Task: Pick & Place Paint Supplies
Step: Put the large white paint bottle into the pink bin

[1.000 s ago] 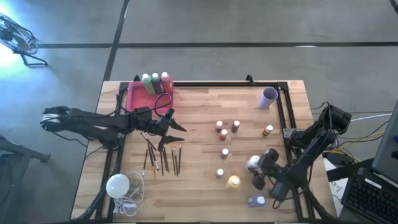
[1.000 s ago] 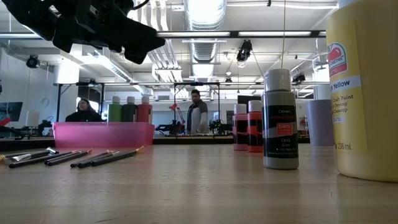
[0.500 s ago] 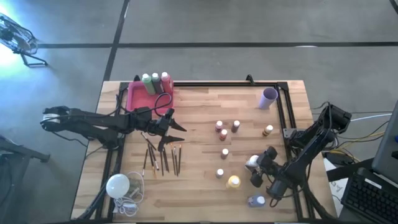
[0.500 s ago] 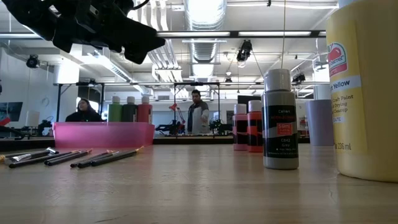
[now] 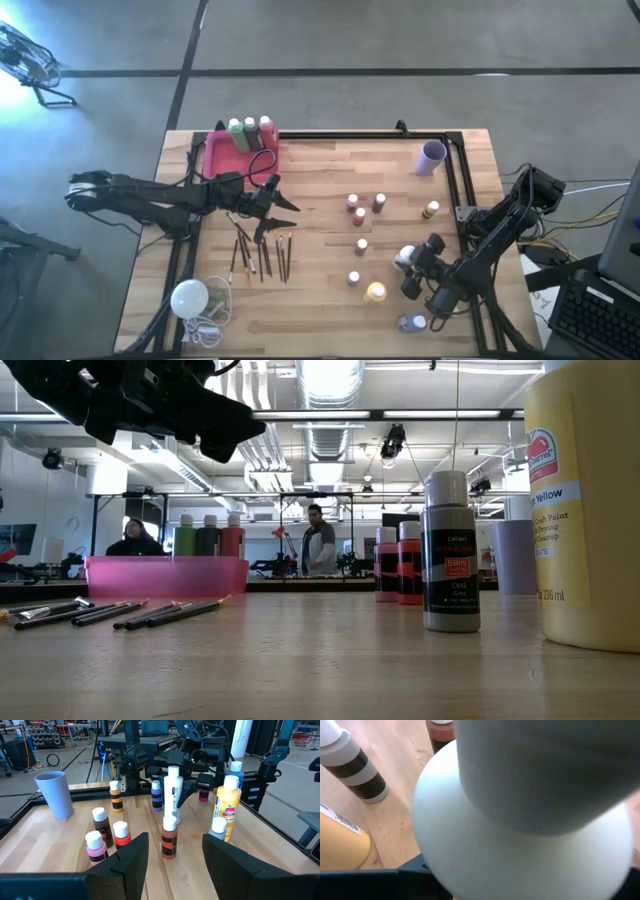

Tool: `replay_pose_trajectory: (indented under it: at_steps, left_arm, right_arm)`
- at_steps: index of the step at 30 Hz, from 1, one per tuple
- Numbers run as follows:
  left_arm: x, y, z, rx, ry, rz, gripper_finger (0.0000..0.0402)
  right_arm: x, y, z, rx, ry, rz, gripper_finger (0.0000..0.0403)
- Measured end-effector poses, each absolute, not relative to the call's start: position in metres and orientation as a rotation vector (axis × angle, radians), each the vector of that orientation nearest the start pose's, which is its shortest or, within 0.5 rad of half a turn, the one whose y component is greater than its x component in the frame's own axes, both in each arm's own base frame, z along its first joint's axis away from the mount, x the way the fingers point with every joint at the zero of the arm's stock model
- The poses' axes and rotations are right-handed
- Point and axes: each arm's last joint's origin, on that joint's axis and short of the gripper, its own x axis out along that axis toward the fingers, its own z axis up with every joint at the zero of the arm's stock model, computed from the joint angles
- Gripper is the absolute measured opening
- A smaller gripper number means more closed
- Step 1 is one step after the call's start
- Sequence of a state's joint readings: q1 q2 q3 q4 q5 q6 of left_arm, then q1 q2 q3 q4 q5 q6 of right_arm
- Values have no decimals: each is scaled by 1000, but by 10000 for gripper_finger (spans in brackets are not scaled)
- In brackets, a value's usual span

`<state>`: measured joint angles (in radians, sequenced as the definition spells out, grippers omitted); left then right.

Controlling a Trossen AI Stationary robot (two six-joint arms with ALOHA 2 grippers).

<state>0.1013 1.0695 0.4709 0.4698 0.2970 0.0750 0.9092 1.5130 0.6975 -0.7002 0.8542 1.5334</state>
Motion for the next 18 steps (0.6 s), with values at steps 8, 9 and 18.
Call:
replay_pose_trajectory:
  at_steps: [8,9,18]
  left_arm:
    - [224,14,234,49,119,-200,193]
    - [224,14,234,49,119,-200,193]
    - [224,14,234,50,119,-200,193]
  right_arm:
    - [153,159,150,232,689,-591,186]
    - [154,159,153,226,688,-588,186]
    - [162,151,192,166,684,-536,184]
